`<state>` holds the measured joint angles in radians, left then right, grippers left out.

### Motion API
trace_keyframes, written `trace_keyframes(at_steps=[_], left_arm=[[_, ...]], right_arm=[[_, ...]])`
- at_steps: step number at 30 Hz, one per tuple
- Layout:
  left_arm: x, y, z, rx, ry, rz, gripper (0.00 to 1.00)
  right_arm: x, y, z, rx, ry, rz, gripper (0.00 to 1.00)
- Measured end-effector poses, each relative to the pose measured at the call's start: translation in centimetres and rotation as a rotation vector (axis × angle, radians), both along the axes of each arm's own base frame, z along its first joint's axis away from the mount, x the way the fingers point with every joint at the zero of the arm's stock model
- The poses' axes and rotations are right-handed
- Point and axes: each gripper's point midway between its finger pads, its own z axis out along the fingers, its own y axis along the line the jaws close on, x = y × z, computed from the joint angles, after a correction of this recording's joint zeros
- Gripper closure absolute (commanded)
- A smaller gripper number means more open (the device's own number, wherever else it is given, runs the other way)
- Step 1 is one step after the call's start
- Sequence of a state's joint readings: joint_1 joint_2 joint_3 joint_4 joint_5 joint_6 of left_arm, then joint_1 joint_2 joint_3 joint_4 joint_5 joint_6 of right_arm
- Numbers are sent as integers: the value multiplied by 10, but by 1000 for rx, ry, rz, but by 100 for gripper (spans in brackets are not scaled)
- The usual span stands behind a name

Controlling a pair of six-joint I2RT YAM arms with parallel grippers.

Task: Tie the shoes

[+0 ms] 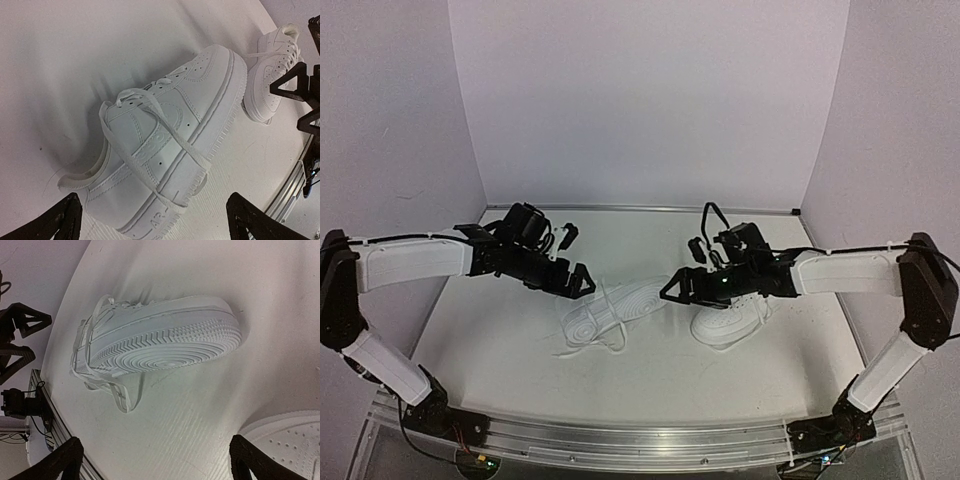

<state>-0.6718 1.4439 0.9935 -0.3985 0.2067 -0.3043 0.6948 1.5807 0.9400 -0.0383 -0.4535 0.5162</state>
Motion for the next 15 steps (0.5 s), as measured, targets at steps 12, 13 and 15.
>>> trace_keyframes(at_steps=[12,13,15], left_arm=[[34,-2,-22,-47,22,-14,0],[35,-3,-24,-50,25,-17,0],[38,-6,-32,-59,41,-27,0]], right_arm=[[19,63,-26,45,71,16,3],[22,67,-28,49,75,13,4],[27,74,-34,54,86,2,6]])
